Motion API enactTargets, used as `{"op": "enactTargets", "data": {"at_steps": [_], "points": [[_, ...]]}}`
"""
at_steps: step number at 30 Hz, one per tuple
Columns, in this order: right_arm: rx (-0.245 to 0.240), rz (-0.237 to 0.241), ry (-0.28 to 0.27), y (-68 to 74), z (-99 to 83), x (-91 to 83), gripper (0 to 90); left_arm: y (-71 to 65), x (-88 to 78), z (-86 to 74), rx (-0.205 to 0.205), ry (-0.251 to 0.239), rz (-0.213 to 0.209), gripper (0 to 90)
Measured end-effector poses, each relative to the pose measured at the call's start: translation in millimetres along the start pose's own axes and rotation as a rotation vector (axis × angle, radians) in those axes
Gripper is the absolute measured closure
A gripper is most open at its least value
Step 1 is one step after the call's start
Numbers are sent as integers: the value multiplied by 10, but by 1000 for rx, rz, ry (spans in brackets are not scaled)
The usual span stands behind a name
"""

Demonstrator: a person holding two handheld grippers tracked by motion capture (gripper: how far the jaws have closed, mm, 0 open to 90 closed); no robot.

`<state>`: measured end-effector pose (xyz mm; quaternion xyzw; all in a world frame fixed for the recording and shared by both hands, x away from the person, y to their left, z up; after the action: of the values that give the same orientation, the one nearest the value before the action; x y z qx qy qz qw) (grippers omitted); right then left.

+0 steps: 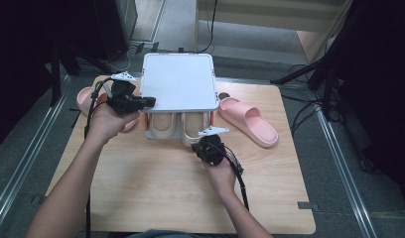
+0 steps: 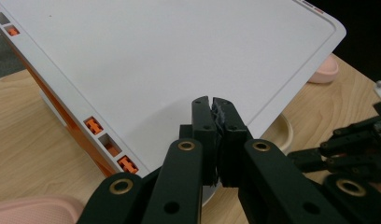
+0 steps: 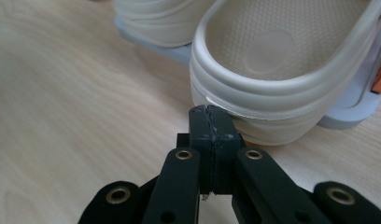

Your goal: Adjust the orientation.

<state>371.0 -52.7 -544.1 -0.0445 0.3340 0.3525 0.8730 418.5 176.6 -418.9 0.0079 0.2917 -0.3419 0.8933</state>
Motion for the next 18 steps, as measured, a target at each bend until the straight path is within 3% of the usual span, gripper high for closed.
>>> {"op": "enactTargets", "data": {"at_steps": [8, 11, 18], "points": [[-4, -38, -18, -131, 101, 157, 900, 2, 0, 1, -3, -2, -2, 879], [28, -29, -32, -168, 112, 181, 900, 2, -1, 1, -4, -3, -6, 875], [29, 3, -39, -135, 114, -26, 887, -19, -4, 20, -14, 6, -1, 800]]}}
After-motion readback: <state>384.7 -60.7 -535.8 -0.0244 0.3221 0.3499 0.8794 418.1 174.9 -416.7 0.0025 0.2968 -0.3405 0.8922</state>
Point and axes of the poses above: each handheld gripper's, and its own axes: x roughly forward along the jaws, z roughly out of its top, y roughly to its left, the point moved 5 cm from there along x, roughly forward along the jaws, and after that the axes turned 5 degrees about -y, right-handed, at the moved point
